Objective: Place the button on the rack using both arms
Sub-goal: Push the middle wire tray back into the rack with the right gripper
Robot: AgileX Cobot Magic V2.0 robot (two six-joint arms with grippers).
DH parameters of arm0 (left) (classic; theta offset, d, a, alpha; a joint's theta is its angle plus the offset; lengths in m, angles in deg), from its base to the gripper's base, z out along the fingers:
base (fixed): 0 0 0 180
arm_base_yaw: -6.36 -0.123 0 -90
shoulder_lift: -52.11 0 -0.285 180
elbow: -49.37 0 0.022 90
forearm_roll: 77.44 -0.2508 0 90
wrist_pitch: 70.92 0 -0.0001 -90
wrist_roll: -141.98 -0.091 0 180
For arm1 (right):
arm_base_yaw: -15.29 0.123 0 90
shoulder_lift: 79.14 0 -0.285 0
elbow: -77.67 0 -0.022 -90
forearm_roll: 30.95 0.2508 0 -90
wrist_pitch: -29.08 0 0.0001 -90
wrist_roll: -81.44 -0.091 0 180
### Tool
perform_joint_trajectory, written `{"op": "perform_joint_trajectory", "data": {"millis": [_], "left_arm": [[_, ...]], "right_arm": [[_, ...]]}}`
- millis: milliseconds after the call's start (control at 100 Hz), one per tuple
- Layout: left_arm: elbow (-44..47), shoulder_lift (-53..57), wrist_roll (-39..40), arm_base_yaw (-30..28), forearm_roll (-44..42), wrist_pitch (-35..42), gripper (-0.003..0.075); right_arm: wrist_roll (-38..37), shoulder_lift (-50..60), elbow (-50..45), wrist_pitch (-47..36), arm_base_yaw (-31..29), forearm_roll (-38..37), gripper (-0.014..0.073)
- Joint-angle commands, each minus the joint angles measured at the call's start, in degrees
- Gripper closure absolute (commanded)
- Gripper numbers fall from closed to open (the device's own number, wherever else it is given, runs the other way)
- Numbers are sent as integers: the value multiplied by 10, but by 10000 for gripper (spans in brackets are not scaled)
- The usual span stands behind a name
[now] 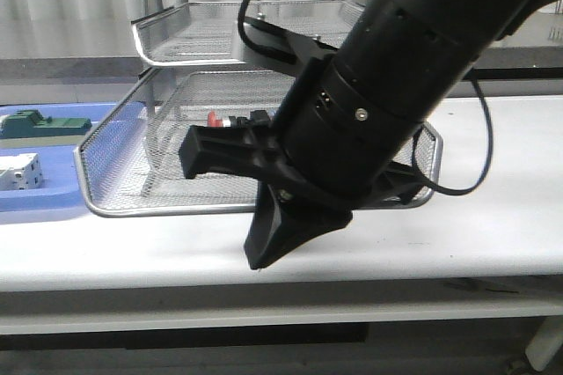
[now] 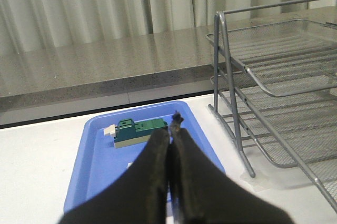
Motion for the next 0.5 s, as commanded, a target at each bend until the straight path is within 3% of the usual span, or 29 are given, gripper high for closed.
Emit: {"op": "perform_joint_trajectory", "data": {"millis": [0, 490], "left_arm": [[-16, -4, 6, -2, 6, 47, 741], [-16, -4, 6, -2, 6, 47, 741]], "right_arm": [[8, 10, 34, -30, -1, -14, 663], [9, -47, 123, -51, -55, -78, 663]]}}
